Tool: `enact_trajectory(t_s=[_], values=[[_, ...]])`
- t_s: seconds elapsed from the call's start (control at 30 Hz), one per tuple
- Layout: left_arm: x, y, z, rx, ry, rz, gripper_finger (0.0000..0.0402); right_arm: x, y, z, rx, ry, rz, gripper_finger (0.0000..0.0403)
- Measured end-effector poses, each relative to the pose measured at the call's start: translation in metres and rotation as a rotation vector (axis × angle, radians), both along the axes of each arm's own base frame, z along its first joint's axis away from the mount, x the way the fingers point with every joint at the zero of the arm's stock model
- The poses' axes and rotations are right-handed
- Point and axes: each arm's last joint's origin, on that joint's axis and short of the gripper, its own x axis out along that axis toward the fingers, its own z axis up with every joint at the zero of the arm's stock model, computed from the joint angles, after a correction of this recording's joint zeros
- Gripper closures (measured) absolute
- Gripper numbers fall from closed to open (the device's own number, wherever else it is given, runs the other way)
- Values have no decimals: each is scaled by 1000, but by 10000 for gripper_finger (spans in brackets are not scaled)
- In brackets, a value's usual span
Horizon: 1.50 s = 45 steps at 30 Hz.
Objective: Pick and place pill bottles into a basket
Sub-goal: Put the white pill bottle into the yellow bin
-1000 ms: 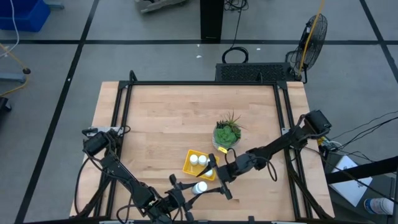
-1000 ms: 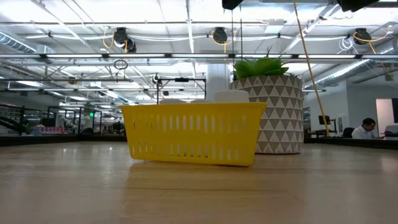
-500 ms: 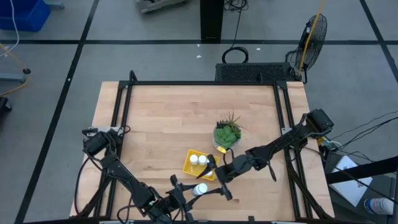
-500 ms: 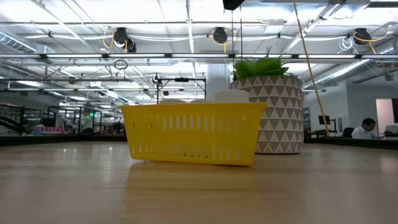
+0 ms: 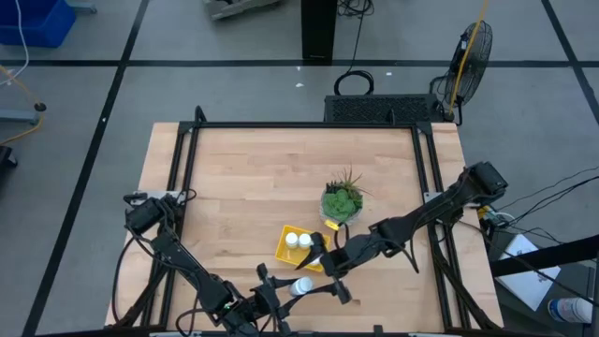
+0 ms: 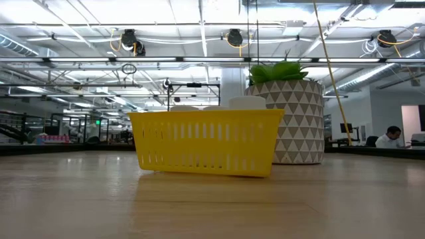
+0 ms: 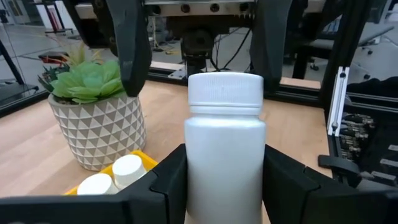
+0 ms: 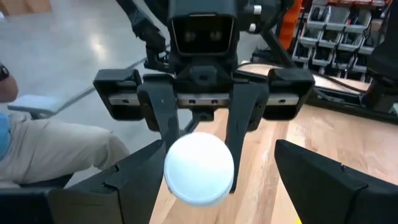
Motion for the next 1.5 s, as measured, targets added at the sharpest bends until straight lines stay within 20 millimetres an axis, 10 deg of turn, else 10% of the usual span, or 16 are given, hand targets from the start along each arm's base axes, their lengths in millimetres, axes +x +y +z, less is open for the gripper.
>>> enact_trajectory(t_s=[1.5], values=[[6,6,0,0,2,17,235,-6,7,15,-92,103,-22,110]])
